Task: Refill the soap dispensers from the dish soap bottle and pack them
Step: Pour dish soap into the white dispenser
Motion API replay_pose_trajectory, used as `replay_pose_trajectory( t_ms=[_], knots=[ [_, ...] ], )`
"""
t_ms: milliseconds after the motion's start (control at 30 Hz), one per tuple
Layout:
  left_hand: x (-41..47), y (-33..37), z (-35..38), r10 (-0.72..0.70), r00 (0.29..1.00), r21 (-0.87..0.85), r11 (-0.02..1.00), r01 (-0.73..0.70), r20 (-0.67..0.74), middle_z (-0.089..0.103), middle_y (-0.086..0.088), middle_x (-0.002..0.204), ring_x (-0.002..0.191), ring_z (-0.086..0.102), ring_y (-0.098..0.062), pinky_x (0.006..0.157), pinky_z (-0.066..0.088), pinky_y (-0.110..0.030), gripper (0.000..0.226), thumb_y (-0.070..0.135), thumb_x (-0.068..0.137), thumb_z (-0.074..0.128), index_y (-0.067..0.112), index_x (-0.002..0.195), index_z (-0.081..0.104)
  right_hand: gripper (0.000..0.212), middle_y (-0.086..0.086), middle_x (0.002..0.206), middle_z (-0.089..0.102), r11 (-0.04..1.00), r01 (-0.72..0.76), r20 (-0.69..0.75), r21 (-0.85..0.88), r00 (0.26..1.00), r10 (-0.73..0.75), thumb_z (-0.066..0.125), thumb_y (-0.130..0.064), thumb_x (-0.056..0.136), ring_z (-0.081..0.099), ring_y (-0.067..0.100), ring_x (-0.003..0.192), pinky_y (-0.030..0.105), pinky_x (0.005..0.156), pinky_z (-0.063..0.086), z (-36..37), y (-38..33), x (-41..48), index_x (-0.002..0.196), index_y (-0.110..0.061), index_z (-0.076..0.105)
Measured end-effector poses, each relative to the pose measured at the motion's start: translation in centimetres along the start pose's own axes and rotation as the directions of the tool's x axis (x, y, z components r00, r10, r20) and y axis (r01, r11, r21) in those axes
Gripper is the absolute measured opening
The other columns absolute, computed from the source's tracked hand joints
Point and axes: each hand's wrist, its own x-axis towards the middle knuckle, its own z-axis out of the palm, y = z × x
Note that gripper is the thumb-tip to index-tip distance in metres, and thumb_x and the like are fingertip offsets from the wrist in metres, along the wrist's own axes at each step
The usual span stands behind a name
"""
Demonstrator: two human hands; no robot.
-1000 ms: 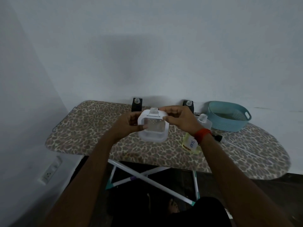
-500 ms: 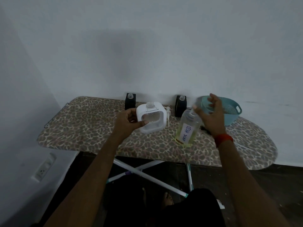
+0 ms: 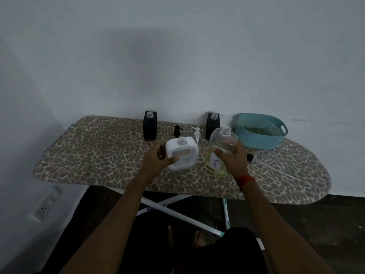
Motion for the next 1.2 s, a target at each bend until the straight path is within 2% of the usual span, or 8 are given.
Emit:
replay_pose_trajectory(
  t_ms=[233, 400, 500, 633, 833, 967, 1067, 1200],
  knots=[
    [1.2, -3.0, -0.3, -0.028, 0.994, 0.008, 1.000, 0.028, 0.108, 0.063, 0.003, 0.125, 0.110, 0.063, -0.002, 0.092, 0.054, -0.029, 0.052, 0.010, 0.088, 0.069, 0.017, 0.137, 0.051, 0.068, 0.003, 0.124, 0.068, 0.977, 0.131, 0.126, -0.168, 0.986, -0.111, 0.086, -0.040, 0.075, 0.066, 0.017, 0.114, 0.039, 0.095, 0.056, -1.4, -3.7, 2.8, 0.131, -0.013, 0.056],
    [0.6, -3.9, -0.4, -0.061, 0.987, -0.060, 0.996, 0.070, 0.148, 0.063, 0.010, 0.123, 0.111, 0.063, -0.002, 0.086, 0.053, -0.019, 0.049, 0.007, 0.091, 0.064, 0.019, 0.137, 0.050, 0.069, -0.011, 0.111, 0.066, 0.919, 0.226, 0.326, -0.323, 0.938, -0.117, 0.084, -0.039, 0.073, 0.065, -0.005, 0.098, 0.018, 0.083, 0.055, -1.4, -5.0, 4.6, 0.127, -0.010, 0.053],
    [0.5, -4.4, -0.4, -0.071, 0.988, -0.082, 0.993, 0.082, 0.136, 0.066, 0.007, 0.121, 0.109, 0.064, -0.005, 0.085, 0.053, -0.021, 0.045, 0.008, 0.091, 0.064, 0.014, 0.135, 0.053, 0.062, -0.006, 0.111, 0.066, 0.887, 0.259, 0.401, -0.382, 0.911, -0.094, 0.086, -0.038, 0.074, 0.066, 0.007, 0.097, 0.029, 0.084, 0.055, -1.2, -5.3, 4.9, 0.119, -0.013, 0.052],
    [0.5, -4.1, -0.9, -0.089, 0.986, -0.174, 0.978, 0.113, 0.139, 0.067, 0.003, 0.122, 0.115, 0.063, -0.016, 0.095, 0.053, -0.034, 0.037, 0.013, 0.093, 0.063, 0.026, 0.127, 0.059, 0.056, -0.016, 0.115, 0.064, 0.869, 0.287, 0.494, -0.403, 0.868, -0.058, 0.087, -0.027, 0.077, 0.062, -0.005, 0.104, 0.035, 0.091, 0.054, -1.1, -5.6, 5.1, 0.120, -0.025, 0.052],
    [0.4, -1.8, -0.9, -0.039, 0.979, -0.237, 0.968, 0.087, 0.199, 0.066, -0.004, 0.126, 0.118, 0.062, -0.022, 0.097, 0.051, -0.041, 0.038, 0.018, 0.091, 0.065, 0.022, 0.128, 0.059, 0.078, -0.005, 0.124, 0.068, 0.879, 0.296, 0.579, -0.374, 0.815, -0.028, 0.088, -0.053, 0.065, 0.066, 0.018, 0.114, 0.051, 0.095, 0.056, -1.2, -6.5, 5.2, 0.130, -0.026, 0.054],
    [0.5, 2.1, -1.6, 0.007, 0.991, -0.305, 0.952, 0.035, 0.135, 0.072, 0.001, 0.114, 0.110, 0.066, -0.020, 0.091, 0.054, -0.035, 0.033, 0.034, 0.081, 0.069, 0.027, 0.114, 0.067, 0.045, -0.037, 0.092, 0.066, 0.858, 0.312, 0.603, -0.407, 0.798, -0.005, 0.089, -0.021, 0.075, 0.063, -0.014, 0.084, 0.012, 0.075, 0.053, -1.7, -8.1, 5.5, 0.100, -0.035, 0.054],
    [0.7, 3.6, -2.5, 0.056, 0.987, -0.308, 0.951, -0.007, 0.152, 0.071, 0.001, 0.116, 0.112, 0.065, -0.018, 0.093, 0.054, -0.032, 0.031, 0.023, 0.087, 0.062, 0.024, 0.118, 0.064, 0.050, -0.043, 0.077, 0.059, 0.838, 0.368, 0.635, -0.403, 0.772, -0.033, 0.086, -0.011, 0.076, 0.058, -0.017, 0.073, 0.004, 0.066, 0.044, -2.0, -10.3, 5.5, 0.092, -0.038, 0.047],
    [0.6, 4.7, -3.1, 0.063, 0.982, -0.302, 0.953, -0.006, 0.180, 0.068, -0.003, 0.120, 0.112, 0.064, -0.018, 0.093, 0.053, -0.031, 0.036, 0.022, 0.087, 0.060, 0.019, 0.123, 0.062, 0.056, -0.015, 0.097, 0.065, 0.784, 0.444, 0.682, -0.433, 0.730, -0.037, 0.087, -0.045, 0.068, 0.061, 0.007, 0.083, 0.030, 0.072, 0.052, -2.3, -12.4, 5.8, 0.110, -0.023, 0.057]
  ],
)
